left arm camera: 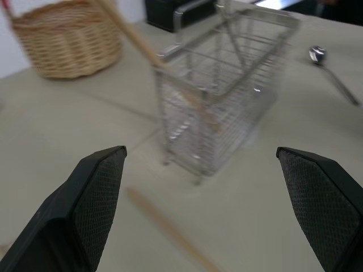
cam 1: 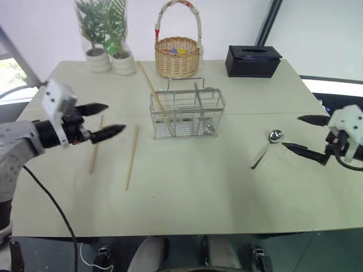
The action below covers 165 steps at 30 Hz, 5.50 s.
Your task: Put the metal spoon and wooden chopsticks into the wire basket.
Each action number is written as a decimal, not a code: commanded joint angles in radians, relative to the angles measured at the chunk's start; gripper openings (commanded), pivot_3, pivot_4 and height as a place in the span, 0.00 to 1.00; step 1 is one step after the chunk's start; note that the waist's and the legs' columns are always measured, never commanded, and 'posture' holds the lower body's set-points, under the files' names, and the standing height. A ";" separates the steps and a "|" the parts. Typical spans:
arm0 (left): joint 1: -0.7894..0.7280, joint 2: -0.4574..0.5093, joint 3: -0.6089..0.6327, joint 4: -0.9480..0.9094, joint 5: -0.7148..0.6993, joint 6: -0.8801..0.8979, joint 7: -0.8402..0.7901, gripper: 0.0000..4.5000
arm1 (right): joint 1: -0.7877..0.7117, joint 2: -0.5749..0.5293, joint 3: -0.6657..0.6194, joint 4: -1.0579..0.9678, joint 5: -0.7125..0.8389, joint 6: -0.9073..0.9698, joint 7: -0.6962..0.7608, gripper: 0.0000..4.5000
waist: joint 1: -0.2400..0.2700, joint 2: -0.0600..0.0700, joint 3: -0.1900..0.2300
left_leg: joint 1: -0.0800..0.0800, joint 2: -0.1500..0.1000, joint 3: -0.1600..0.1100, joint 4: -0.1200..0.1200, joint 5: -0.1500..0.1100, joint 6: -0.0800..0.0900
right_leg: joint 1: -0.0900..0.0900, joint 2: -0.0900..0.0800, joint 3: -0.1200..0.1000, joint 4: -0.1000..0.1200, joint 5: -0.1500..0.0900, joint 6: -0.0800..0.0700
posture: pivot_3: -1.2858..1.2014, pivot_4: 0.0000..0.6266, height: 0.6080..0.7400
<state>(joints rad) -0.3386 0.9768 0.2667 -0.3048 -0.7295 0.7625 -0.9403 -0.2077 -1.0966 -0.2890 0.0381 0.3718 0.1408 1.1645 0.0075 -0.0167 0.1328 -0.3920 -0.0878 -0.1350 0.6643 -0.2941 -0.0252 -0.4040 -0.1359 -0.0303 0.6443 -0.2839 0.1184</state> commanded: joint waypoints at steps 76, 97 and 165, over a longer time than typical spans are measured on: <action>-0.274 -0.073 -0.034 -0.068 -0.109 0.112 0.101 1.00 | -1.061 0.268 0.637 1.217 -0.755 -1.013 -0.098 0.01 | -0.050 -0.012 0.004 | 0.002 -0.001 -0.004 0.002 0.009 -0.013 | -0.004 0.008 0.005 0.019 0.005 0.001 | 0.52 0.24 0.32; -0.372 -0.112 -0.062 0.073 -0.033 0.036 0.096 1.00 | -0.747 0.701 0.081 -0.153 0.253 0.690 -0.688 0.01 | -0.017 -0.012 0.002 | 0.002 -0.002 -0.007 0.002 0.008 -0.010 | -0.009 0.004 0.004 0.017 0.006 -0.001 | 0.52 0.24 0.32; -0.868 -0.341 -0.207 1.520 0.598 0.103 0.602 1.00 | -0.055 0.315 -0.143 -0.699 0.853 0.743 -0.581 0.87 | 0.006 -0.020 -0.002 | 0.000 -0.002 -0.006 0.000 0.006 -0.006 | -0.004 0.003 0.001 0.006 0.010 0.005 | 0.52 0.24 0.32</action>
<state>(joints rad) -1.1889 0.6287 0.0522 1.2110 -0.1513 0.8857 -0.3506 -0.2634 -0.7691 -0.3962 -0.6346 1.1984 0.9087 0.5919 0.0132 -0.0364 0.1311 -0.3920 -0.0899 -0.1408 0.6644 -0.2882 -0.0312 -0.4079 -0.1332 -0.0297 0.6499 -0.2741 0.1238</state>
